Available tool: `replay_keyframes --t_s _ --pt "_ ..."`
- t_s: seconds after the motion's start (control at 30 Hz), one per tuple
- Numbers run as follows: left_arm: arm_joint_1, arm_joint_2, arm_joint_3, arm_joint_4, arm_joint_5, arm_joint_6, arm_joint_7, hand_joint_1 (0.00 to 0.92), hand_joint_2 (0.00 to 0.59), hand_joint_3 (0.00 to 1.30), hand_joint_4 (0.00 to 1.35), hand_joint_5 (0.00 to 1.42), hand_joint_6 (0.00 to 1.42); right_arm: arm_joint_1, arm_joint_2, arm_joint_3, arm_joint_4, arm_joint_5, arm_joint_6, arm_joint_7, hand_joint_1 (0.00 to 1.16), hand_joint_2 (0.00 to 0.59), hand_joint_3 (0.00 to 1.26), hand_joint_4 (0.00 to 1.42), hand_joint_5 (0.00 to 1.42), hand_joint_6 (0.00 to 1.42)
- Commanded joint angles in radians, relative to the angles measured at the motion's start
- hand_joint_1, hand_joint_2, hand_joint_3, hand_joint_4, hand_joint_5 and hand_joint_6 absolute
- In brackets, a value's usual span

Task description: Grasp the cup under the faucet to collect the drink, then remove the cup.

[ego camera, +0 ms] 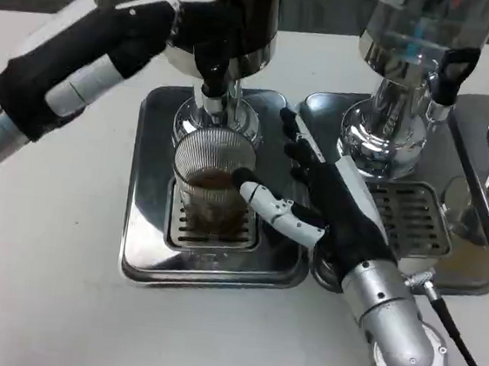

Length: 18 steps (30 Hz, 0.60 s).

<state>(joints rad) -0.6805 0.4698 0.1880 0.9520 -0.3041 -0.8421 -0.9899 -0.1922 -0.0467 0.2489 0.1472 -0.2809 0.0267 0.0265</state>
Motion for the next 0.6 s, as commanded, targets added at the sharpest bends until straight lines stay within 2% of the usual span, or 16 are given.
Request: replay_keyframes --t_s 0.03,0.6 --pt "0.001 0.012 0.037 0.001 -0.018 0.020 0.023 0.000 0.076 0.27 0.19 0.18 0.23 -0.013 0.003 -0.004 0.015 0.017 -0.028 0.008 0.53 0.265 0.00 0.00 0.04 0.08" --pt "0.119 0.081 0.121 -0.011 -0.021 0.050 0.067 0.000 0.093 0.30 0.20 0.19 0.24 -0.066 -0.006 -0.002 0.092 0.048 -0.056 0.070 0.51 0.232 0.00 0.00 0.00 0.04"
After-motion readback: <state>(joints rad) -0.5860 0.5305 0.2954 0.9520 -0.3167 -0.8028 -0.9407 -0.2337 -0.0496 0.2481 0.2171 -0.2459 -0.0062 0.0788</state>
